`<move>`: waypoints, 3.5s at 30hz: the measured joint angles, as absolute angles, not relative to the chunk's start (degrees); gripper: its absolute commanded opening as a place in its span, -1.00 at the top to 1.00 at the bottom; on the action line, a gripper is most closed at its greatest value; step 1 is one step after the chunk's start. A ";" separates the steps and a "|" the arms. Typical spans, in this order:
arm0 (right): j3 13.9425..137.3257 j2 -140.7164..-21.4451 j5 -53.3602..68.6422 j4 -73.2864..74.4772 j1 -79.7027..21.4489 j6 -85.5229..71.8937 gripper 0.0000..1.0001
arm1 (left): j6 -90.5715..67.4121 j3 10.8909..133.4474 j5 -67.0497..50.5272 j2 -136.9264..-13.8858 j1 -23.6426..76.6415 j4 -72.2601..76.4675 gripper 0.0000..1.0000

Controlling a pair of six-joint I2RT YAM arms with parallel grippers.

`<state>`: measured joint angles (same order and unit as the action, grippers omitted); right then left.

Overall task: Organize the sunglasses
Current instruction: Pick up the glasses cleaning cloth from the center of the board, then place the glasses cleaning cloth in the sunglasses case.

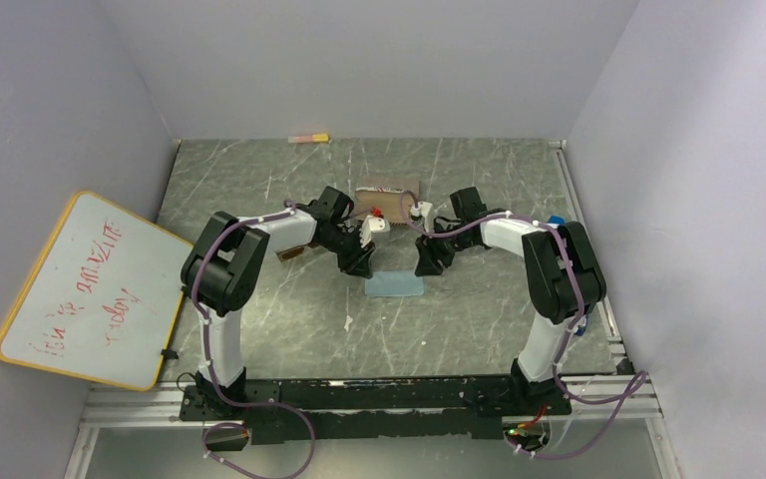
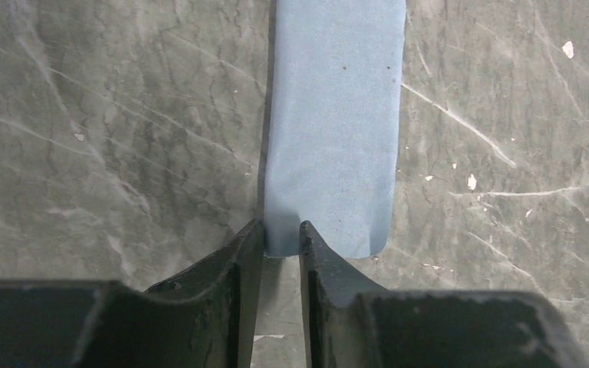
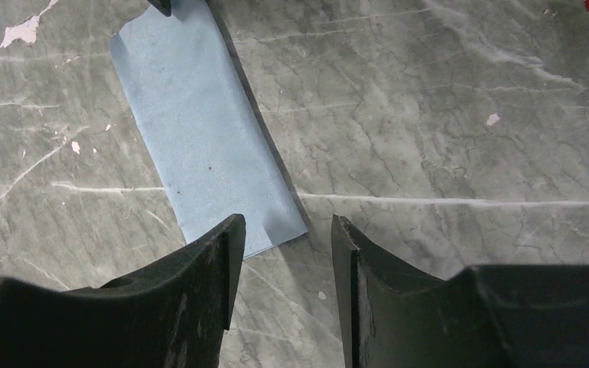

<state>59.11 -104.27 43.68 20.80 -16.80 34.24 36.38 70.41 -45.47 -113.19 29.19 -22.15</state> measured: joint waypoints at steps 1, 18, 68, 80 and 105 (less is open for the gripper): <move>59.18 -104.31 43.81 20.93 -16.80 34.28 0.01 | 36.34 70.41 -45.28 -113.19 29.19 -22.02 0.48; 60.51 -106.30 45.41 21.71 -16.78 34.57 0.26 | 36.32 70.26 -44.07 -113.16 29.23 -21.21 0.63; 68.82 -108.29 34.54 11.94 -18.57 24.58 1.00 | 28.64 73.73 -21.06 -109.49 31.20 -11.49 0.90; 71.37 -111.77 30.83 8.97 -19.40 22.02 1.00 | 29.15 79.42 -14.35 -111.50 31.05 -11.84 0.90; 73.78 -112.42 23.77 4.84 -20.58 19.27 1.00 | 29.06 84.88 -9.96 -116.97 30.35 -11.86 0.90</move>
<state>73.78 -112.42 23.77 4.84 -20.58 19.27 29.06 84.88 -9.96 -116.97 30.35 -11.86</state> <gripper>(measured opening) 0.009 0.057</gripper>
